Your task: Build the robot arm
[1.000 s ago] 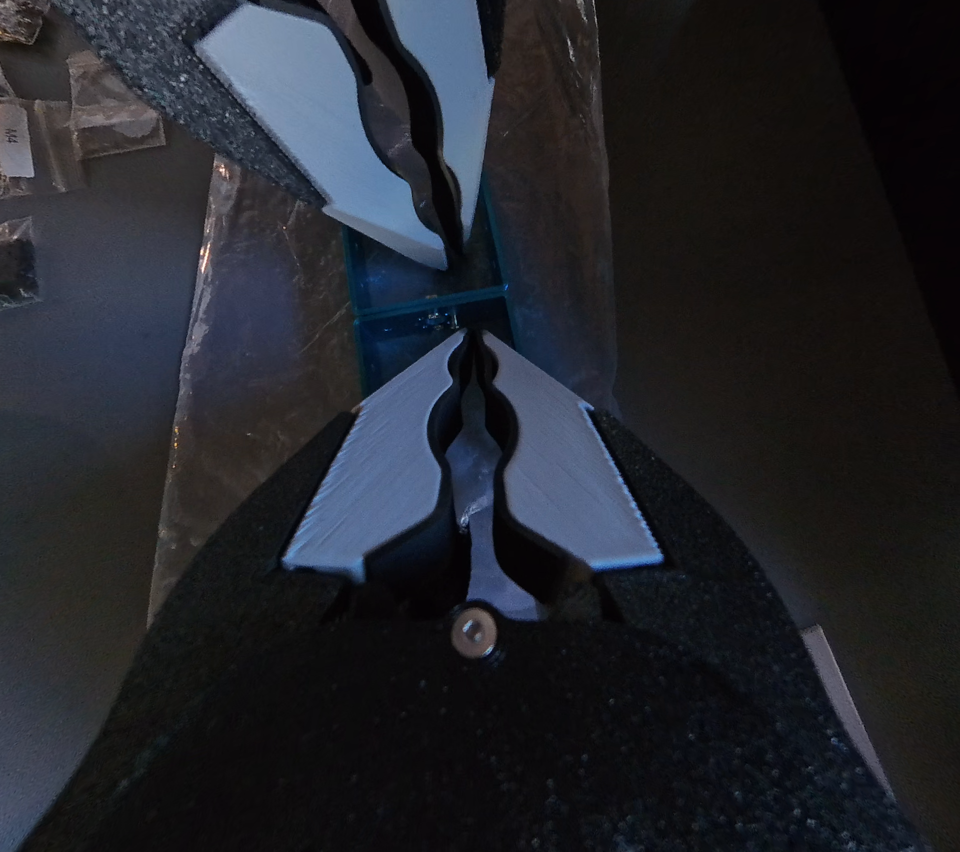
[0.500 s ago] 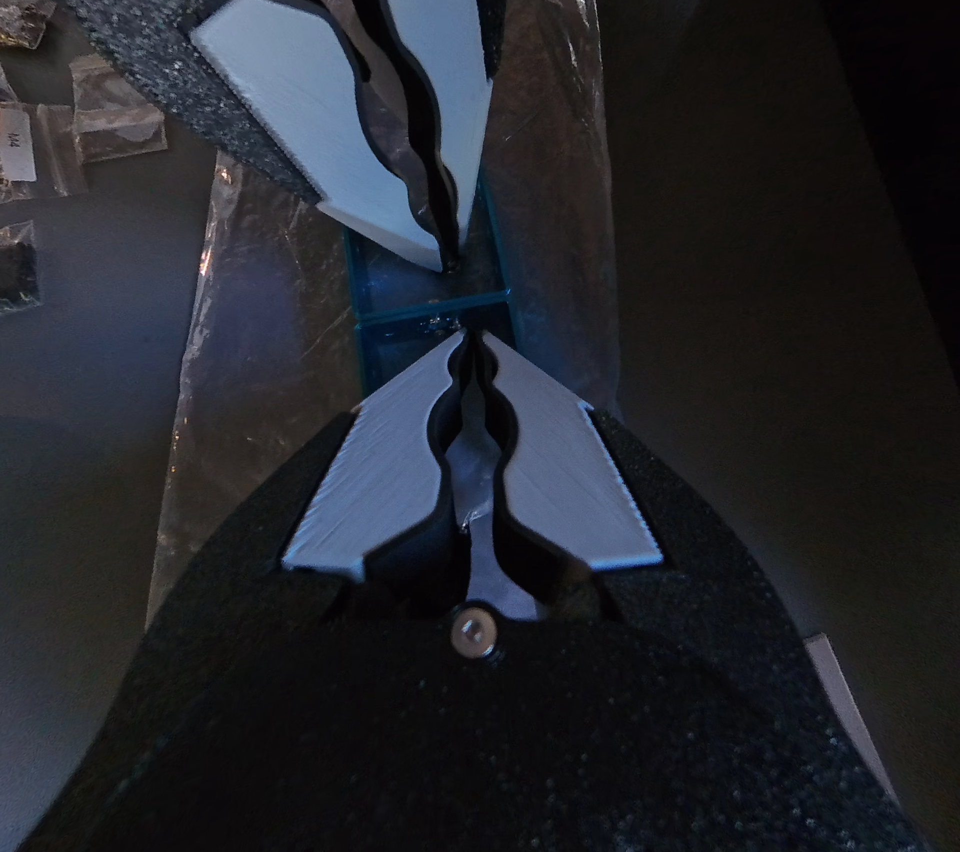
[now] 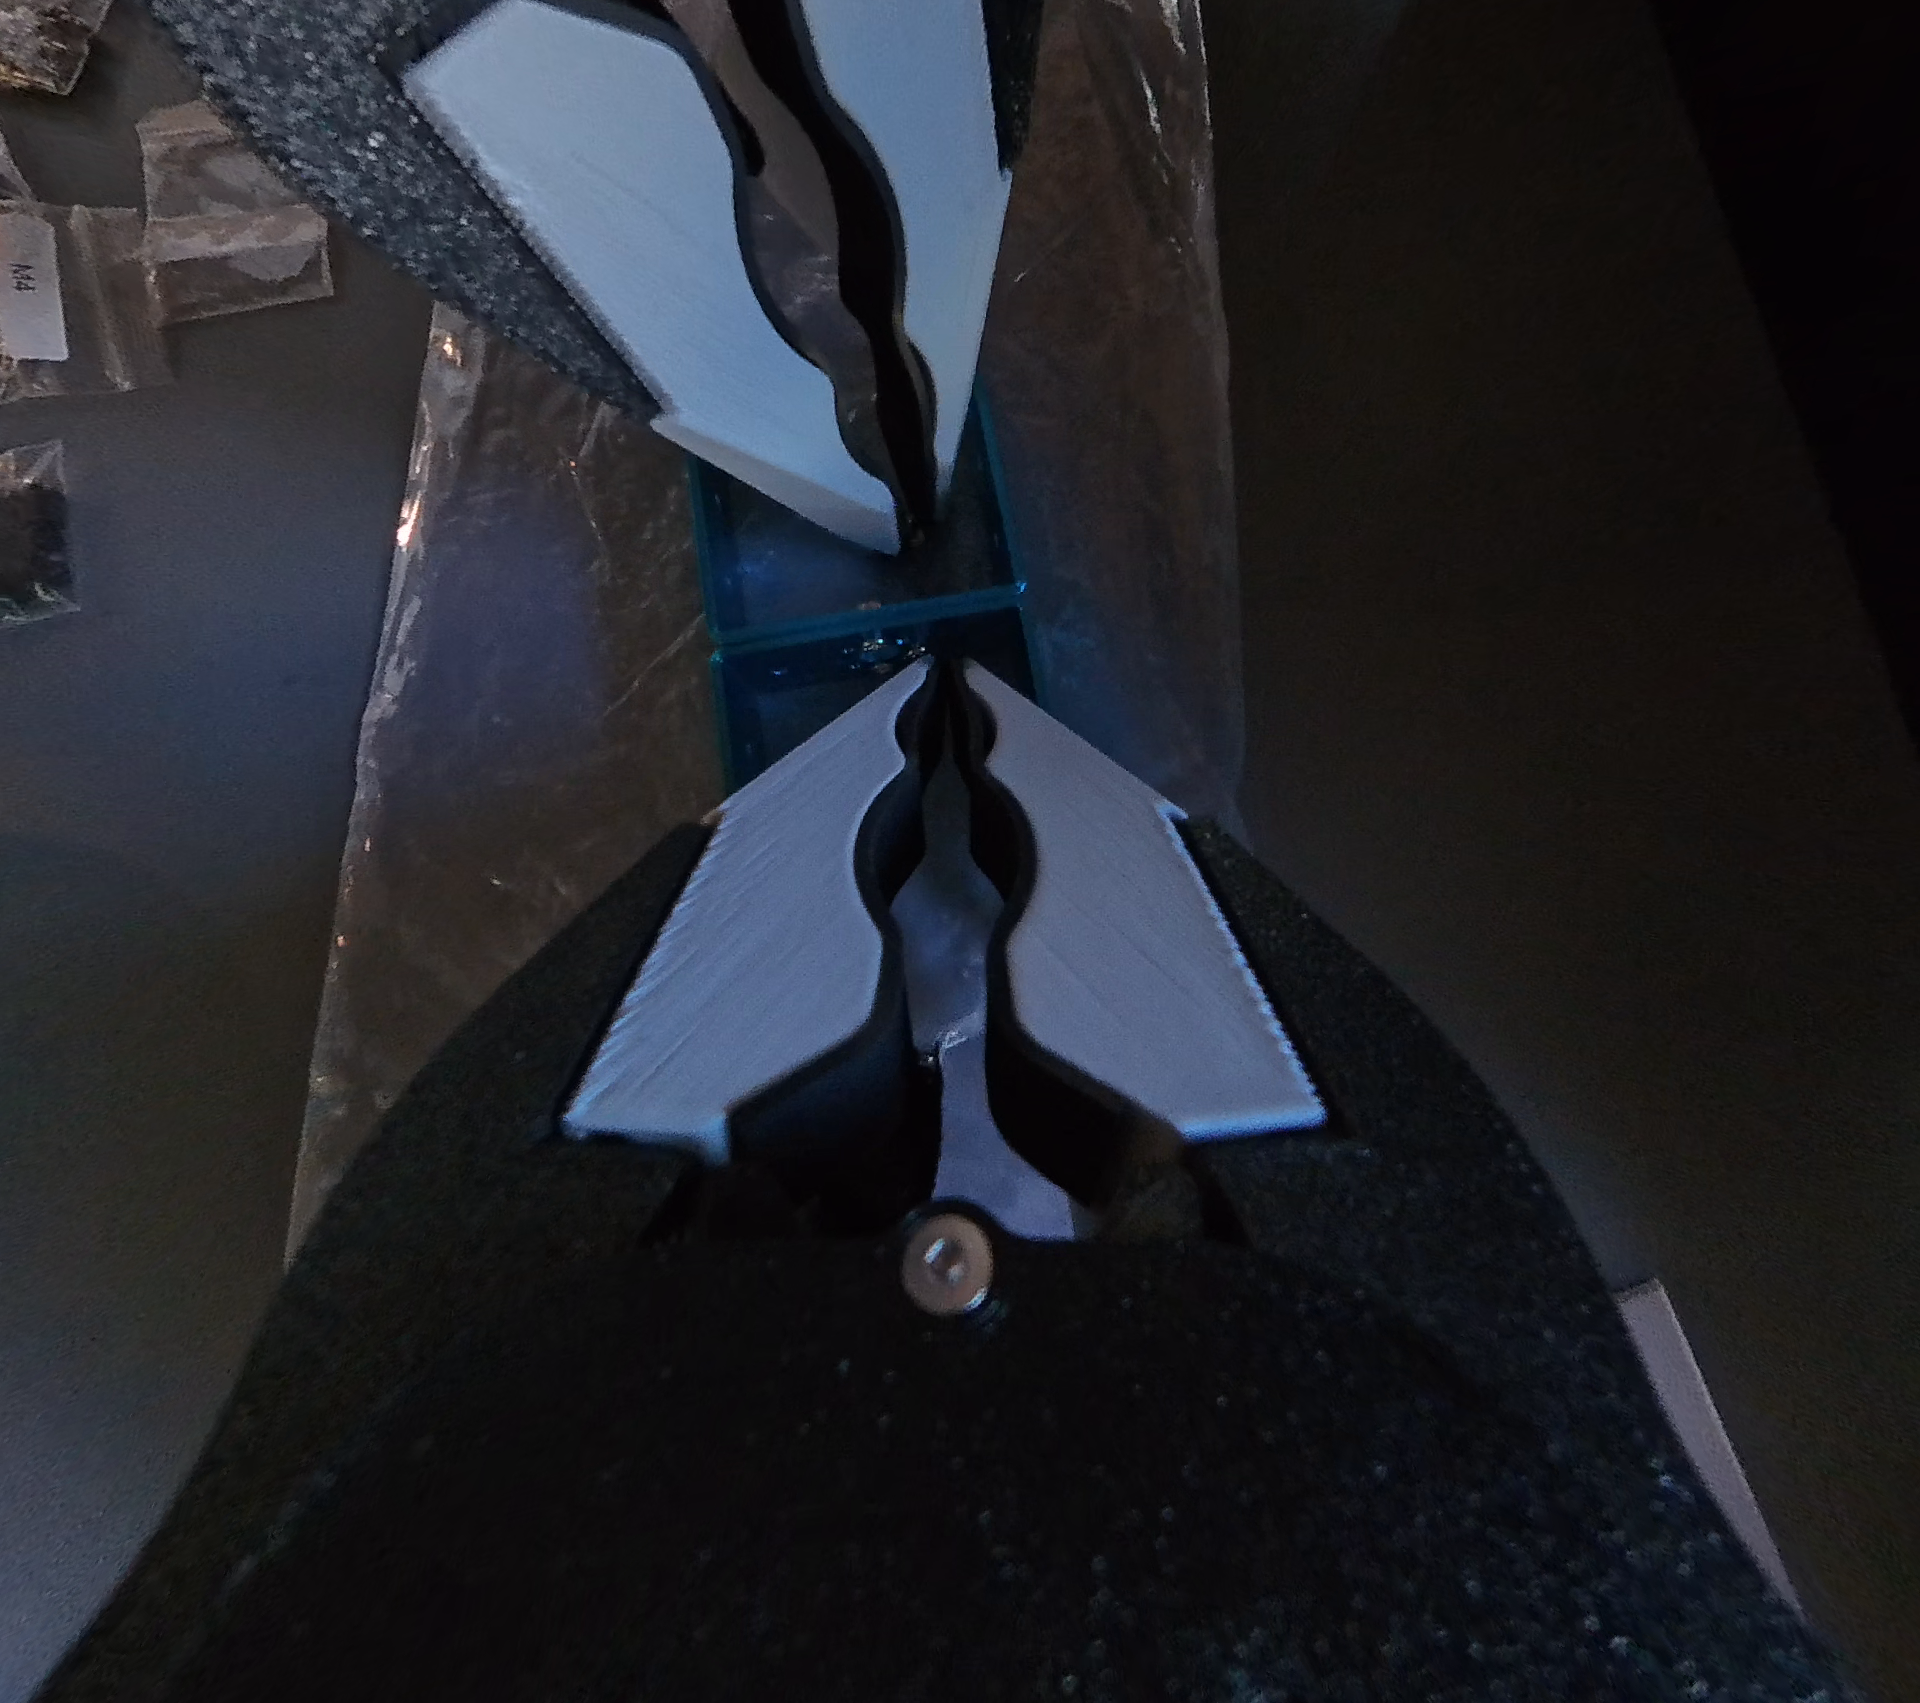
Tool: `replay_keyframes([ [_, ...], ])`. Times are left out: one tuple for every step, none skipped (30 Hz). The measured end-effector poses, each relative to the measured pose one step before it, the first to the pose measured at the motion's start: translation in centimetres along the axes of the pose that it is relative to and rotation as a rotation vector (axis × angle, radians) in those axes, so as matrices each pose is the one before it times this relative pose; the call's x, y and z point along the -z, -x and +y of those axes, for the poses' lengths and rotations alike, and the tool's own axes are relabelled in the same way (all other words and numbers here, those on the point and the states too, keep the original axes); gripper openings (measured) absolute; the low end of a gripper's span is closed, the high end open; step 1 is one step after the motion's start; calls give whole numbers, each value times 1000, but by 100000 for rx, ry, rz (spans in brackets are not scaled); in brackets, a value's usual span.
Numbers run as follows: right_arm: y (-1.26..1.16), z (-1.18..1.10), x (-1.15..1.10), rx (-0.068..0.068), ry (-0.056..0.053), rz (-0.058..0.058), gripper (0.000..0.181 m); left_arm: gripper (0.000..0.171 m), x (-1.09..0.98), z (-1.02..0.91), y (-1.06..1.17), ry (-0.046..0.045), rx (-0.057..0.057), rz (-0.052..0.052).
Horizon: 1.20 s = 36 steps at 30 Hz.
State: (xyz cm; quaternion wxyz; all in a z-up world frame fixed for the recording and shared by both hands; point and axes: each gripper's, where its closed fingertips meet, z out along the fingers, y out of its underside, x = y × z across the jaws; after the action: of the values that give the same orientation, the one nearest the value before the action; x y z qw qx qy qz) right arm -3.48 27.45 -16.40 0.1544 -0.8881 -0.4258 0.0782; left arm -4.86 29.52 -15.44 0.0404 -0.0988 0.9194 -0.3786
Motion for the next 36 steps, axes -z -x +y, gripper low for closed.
replay_keyframes([
  [-7, -9, 3, -284, -261, -87, 4, 0, 4, 3, 16, -14, 69, -67],
  [0, -4, -6, -621, -870, -247, 4, 0, 8, -11, 27, -80, -41, -156],
  [-12, -19, 1, -794, -1607, -414, 4, 0, 14, 15, 5, 6, 3, -6],
  [-13, 4, 21, -1232, -2130, -579, 4, 0, 6, 40, 2, 284, -3, -30],
  [10, 10, 30, -1433, -2594, -613, 4, 0, 37, 62, 71, 365, -302, -552],
  [-11, 37, 31, -1098, -2527, -195, 4, 0, 67, 39, 28, 196, -190, -249],
  [-129, 95, 80, -1035, -2075, 943, 4, 0, 80, 9, 22, -27, 86, -21],
  [-147, 73, 121, -799, -2095, 1378, 4, 0, 74, -50, 66, -385, 156, -283],
  [-186, -79, 158, -370, -2998, 2026, 3, 0, 40, -43, 91, -405, 199, -285],
  [-234, -262, 206, 97, -4153, 2749, 4, 0, -11, -43, 31, -264, 177, -17],
  [-86, -371, 205, 218, -4773, 2048, 3, 0, -48, -60, 68, -369, -65, -418],
  [-37, -488, 187, 133, -5162, 1820, 3, 0, -61, -56, 50, -346, -114, -285],
  [-18, -544, 141, 119, -5370, 1732, 3, 0, -82, 30, -61, 176, 125, 410],
  [88, -437, 46, 124, -4505, 981, 3, 0, -65, 70, -35, 315, 63, 283],
  [40, -151, -16, 614, -2455, 1206, 3, 0, -32, 41, 14, 41, -38, -86],
  [-146, -2, -48, 789, -1189, 2140, 2, 0, -7, -22, 11, -226, 133, 98],
  [-132, -14, -72, 299, -1118, 1643, 2, 0, -3, -11, 9, -121, 307, 165],
  [127, 10, -97, -336, -625, -564, 2, 0, -16, -13, 3, -161, 202, 99],
  [-45, 30, -72, -656, -102, 200, 0, 0, -27, -13, 7, -206, -86, -74],
  [-230, -87, -61, -417, -696, 1358, 0, 0, -40, 6, 6, 48, -45, -3],
  [58, -110, -48, -534, -631, -662, 0, 0, -27, 3, -3, 20, 20, -24],
  [56, -110, -33, -675, -640, -689, 0, 0, -27, 0, -17, -15, -52, 48],
  [-4, 0, -71, -494, -142, -185, 0, 0, -42, 6, -22, 74, -89, 66],
  [65, 276, -85, -196, 1620, -524, 0, 0, -45, 19, -35, 109, -78, 83],
  [-3, 332, -44, 39, 1985, 240, 0, 0, -41, 40, -48, 358, -144, 180],
  [32, 376, -31, -89, 2470, -35, 0, 0, -40, 33, -27, 235, -274, -27],
  [208, 417, -41, -974, 3247, -1513, 1, 0, -8, 41, -25, 312, -121, -15],
  [5, 311, -78, -1653, 3402, -614, 8, 0, 10, 26, -4, 223, -61, -29],
  [16, 62, -101, -1055, 2013, -275, 12, 0, 26, -69, 20, -353, -71, -142],
  [119, -188, -106, -157, 432, -237, 13, 0, 36, -102, 56, -564, 30, -280],
  [-29, -124, -153, 210, 693, 714, 12, 0, 24, -24, 23, -83, 152, 5],
  [-294, 68, -161, 403, 1899, 1914, 12, 0, 12, 42, 56, 225, 68, -279],
  [-275, -11, -136, 550, 1067, 1568, 12, 0, 80, 224, 83, 1295, -222, -527],
  [-238, -123, -121, -146, 365, 599, 12, 0, 196, 416, 170, 2485, -690, -1213],
  [-126, -333, -119, -810, -845, -538, 13, 0, 302, 313, 263, 1791, -718, -1810],
  [78, -380, -102, -751, -1080, -1782, 13, 0, 347, 50, 151, 75, 48, -717],
])
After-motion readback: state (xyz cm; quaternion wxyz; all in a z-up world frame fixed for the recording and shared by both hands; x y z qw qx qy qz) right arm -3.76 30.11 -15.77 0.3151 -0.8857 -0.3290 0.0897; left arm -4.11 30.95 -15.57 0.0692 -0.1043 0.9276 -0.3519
